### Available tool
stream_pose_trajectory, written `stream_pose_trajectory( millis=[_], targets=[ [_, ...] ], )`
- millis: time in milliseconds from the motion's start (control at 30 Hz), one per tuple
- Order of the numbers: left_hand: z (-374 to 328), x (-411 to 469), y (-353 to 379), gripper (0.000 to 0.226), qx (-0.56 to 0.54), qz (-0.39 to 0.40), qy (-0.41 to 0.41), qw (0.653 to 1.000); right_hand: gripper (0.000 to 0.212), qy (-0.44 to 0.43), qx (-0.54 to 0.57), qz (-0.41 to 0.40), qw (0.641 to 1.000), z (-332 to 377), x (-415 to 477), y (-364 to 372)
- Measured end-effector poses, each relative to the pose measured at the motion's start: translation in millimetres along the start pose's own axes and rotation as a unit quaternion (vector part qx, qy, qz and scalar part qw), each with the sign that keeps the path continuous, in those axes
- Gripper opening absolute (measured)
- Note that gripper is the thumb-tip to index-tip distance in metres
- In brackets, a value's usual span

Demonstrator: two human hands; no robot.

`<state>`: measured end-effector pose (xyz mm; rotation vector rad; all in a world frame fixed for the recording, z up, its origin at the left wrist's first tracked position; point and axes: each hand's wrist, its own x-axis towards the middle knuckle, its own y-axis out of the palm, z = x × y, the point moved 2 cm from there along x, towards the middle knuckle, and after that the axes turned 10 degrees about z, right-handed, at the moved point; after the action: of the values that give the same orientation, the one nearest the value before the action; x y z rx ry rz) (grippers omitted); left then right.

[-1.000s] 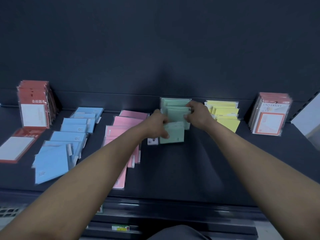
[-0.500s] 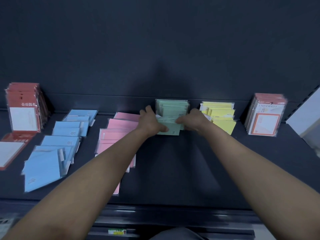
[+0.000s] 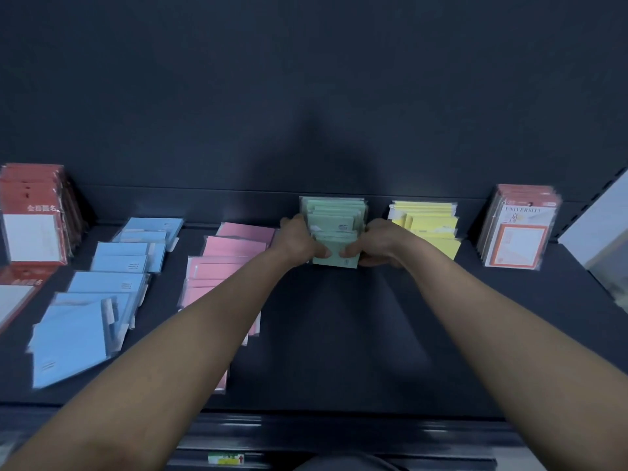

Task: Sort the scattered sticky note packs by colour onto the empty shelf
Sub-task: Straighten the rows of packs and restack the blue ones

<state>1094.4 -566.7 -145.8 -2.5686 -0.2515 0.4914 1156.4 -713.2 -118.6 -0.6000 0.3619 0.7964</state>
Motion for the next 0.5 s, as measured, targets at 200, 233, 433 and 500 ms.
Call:
stream_pose_trajectory(
  millis=[200, 233, 433, 500],
  targets=[
    [-1.4, 0.8, 3.5, 0.087, 0.036, 0.028, 0.003, 0.999, 0.041, 0.014, -0.178, -0.104, 0.978, 5.9, 0.0, 2.5],
    [-1.1, -0.4, 3.4, 0.086, 0.030, 0.026, 0.004, 0.999, 0.042, 0.015, -0.169, -0.100, 0.980, 5.3, 2.2, 2.0],
    [2.7, -1.6, -0.8, 0.083, -0.036, 0.012, -0.014, 0.999, 0.027, -0.002, -0.031, -0.049, 0.998, 4.3, 4.5, 4.8],
    [3.3, -2.1, -2.1, 0.077, -0.065, 0.035, -0.014, 0.997, 0.031, -0.011, -0.011, -0.044, 0.999, 3.5, 4.1, 5.9]
  ],
)
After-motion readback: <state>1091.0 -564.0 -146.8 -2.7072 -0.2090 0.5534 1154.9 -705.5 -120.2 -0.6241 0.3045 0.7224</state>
